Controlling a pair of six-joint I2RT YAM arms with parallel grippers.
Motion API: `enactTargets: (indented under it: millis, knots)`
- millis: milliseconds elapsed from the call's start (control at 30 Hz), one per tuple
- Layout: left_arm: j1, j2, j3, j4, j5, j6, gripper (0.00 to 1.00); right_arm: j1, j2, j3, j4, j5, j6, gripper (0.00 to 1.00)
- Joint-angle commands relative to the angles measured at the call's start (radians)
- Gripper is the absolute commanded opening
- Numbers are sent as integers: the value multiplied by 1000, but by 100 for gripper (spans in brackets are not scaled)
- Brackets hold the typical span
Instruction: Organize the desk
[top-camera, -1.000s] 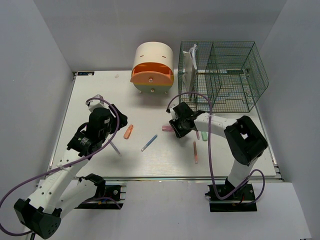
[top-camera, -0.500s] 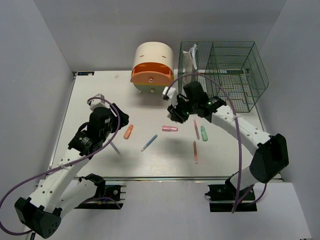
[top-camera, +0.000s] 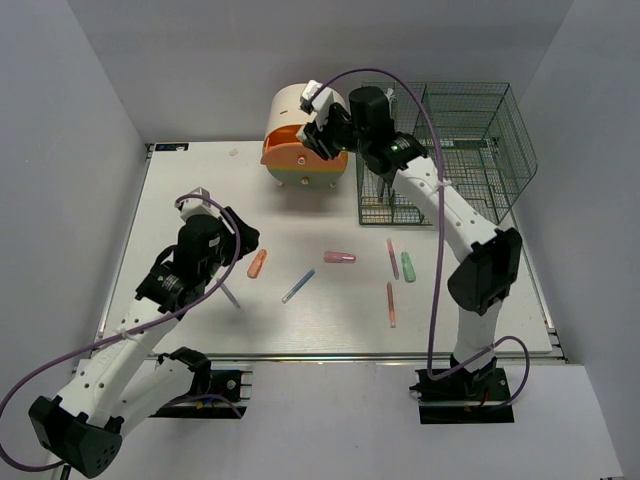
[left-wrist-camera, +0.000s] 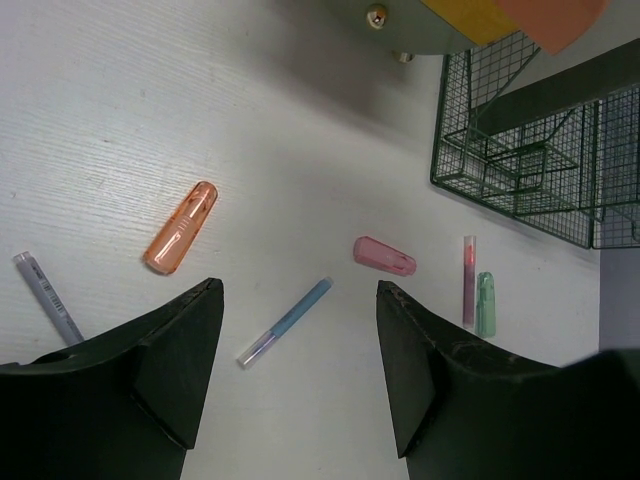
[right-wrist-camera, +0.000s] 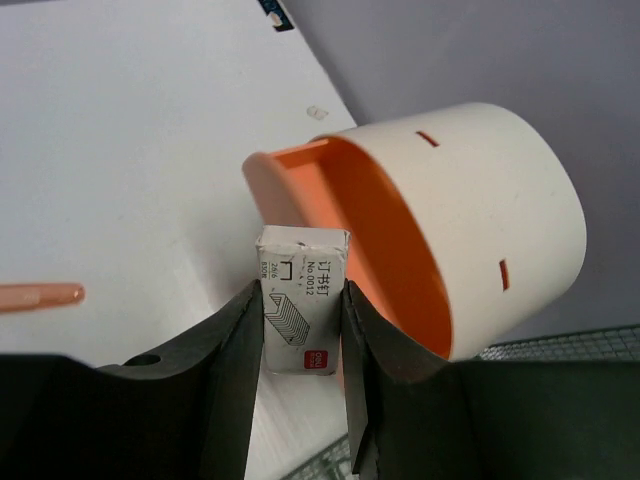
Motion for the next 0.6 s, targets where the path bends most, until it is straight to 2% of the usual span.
enactTargets:
  millis: [0,300,567]
  knots:
    - [4,-28,-16,18,19,2,72,1,56,73,122,40,37,13]
    - [4,-37,-33,35,29,-7,72,-2,127,87,284,140,69,14]
    - [4,-16,-31,52,34,-3,72,-1,130,70,317,157,92,14]
